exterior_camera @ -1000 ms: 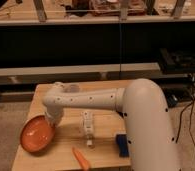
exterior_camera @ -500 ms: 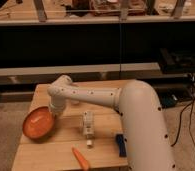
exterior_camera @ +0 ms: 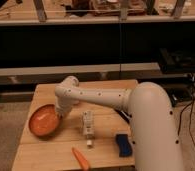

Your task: Drag the ceramic bowl in a circle

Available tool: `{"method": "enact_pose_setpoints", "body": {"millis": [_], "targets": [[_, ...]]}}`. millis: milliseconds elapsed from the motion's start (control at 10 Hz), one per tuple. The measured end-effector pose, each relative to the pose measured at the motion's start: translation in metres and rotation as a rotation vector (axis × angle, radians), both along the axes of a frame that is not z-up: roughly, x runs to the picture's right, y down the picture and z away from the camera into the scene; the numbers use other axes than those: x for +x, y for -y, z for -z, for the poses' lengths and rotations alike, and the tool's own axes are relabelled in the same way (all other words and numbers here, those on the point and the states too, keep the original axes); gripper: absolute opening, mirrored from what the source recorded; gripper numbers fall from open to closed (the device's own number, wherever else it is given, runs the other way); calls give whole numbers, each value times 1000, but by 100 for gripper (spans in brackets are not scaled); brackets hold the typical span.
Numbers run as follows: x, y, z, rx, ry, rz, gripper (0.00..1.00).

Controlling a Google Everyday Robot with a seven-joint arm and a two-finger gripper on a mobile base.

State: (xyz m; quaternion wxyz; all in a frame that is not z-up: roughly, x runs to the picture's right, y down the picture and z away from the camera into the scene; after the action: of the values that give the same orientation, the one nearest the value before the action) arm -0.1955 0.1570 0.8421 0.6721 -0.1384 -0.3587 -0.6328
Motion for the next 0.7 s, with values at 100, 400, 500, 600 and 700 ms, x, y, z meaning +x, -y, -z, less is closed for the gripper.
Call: {"method": "enact_pose_setpoints", "body": {"millis": [100,400,500,600,700], "targets": [[16,-3,1,-10,-26,-20,12],[57,-16,14,-27,-82,-78,12],[58,-23,25,-19,-62,-83,12],[60,-33,40,-4,-34,-82,12],[59,-43,55,10,-6,-69,12]]}}
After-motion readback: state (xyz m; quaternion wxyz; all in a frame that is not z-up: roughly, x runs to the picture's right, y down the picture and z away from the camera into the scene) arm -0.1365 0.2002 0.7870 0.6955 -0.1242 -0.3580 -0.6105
